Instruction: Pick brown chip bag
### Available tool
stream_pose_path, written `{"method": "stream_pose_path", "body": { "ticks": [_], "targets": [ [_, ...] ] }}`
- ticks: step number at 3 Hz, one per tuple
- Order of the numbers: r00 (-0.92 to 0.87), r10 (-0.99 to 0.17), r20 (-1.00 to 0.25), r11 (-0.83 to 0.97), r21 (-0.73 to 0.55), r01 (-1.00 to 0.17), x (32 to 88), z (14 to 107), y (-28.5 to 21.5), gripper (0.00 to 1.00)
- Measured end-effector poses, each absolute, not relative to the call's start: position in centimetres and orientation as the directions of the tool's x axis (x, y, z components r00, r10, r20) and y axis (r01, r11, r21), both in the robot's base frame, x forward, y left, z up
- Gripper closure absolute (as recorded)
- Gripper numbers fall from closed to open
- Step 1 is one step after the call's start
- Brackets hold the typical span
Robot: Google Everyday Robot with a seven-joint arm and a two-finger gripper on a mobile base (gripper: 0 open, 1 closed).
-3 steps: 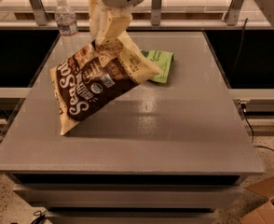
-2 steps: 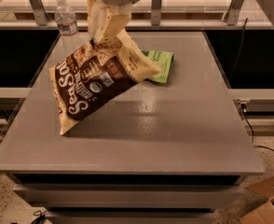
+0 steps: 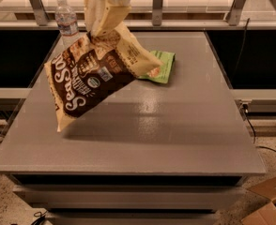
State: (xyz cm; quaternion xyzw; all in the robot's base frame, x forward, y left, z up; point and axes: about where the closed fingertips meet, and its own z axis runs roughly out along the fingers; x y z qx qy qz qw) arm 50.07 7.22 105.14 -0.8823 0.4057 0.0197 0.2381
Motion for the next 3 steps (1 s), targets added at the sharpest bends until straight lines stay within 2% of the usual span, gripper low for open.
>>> {"method": "stream_pose_path", "body": {
  "ticks": [3],
  "targets": [
    [0.693, -0.684, -0.228, -0.571, -0.425, -0.703, 49.70, 106.31, 7.63, 1.00]
  ]
}}
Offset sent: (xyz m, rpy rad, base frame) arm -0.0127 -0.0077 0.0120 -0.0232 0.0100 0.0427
